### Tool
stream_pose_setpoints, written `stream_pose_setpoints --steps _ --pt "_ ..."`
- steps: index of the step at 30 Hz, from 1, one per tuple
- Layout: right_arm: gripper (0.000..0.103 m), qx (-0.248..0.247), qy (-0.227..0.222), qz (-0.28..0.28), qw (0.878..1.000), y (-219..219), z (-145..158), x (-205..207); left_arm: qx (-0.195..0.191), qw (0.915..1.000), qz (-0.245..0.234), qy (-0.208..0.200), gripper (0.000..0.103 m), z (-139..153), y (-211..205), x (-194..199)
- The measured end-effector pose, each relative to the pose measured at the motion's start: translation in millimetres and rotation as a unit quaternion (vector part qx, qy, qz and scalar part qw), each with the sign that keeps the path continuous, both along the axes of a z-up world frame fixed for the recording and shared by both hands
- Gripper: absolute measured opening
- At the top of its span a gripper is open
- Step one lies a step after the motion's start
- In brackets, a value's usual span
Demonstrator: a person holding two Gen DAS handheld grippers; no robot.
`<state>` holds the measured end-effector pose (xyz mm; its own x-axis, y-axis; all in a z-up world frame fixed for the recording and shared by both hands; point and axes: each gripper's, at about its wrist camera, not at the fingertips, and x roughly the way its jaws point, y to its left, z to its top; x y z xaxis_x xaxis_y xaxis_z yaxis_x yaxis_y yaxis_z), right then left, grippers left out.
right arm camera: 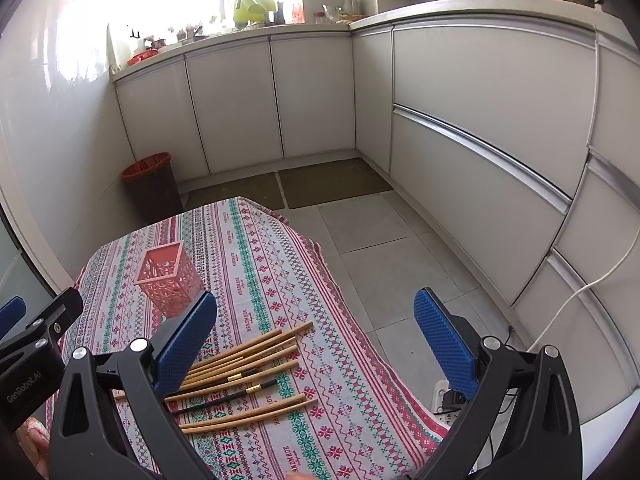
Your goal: Organize utensils
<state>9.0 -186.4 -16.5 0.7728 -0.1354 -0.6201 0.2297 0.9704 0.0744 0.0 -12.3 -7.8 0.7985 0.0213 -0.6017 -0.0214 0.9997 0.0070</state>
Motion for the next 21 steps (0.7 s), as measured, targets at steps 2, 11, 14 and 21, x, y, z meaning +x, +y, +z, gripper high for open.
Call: stream_pose_setpoints --steps 2,11,14,21 --pt "0.096 0.0 0.002 0.0 1.0 0.4 -2.0 0.8 0.0 1.0 0.0 0.001 0.096 -1.1 0.5 0.3" --pt "0.096 0.003 0.007 -0.004 1.0 3.6 -6.9 1.6 0.0 1.0 -0.001 0.004 0.096 -4.0 0.8 1.8" --pt "0.096 0.001 0.009 -0.002 1.0 4.8 -7.7 1.9 0.001 1.0 -0.001 0.004 0.096 -4.2 0.8 1.8" --pt "0.096 0.002 0.012 -0.003 1.0 4.9 -8.7 2.7 0.001 1.0 -0.001 0.006 0.096 -7.0 0.8 1.9"
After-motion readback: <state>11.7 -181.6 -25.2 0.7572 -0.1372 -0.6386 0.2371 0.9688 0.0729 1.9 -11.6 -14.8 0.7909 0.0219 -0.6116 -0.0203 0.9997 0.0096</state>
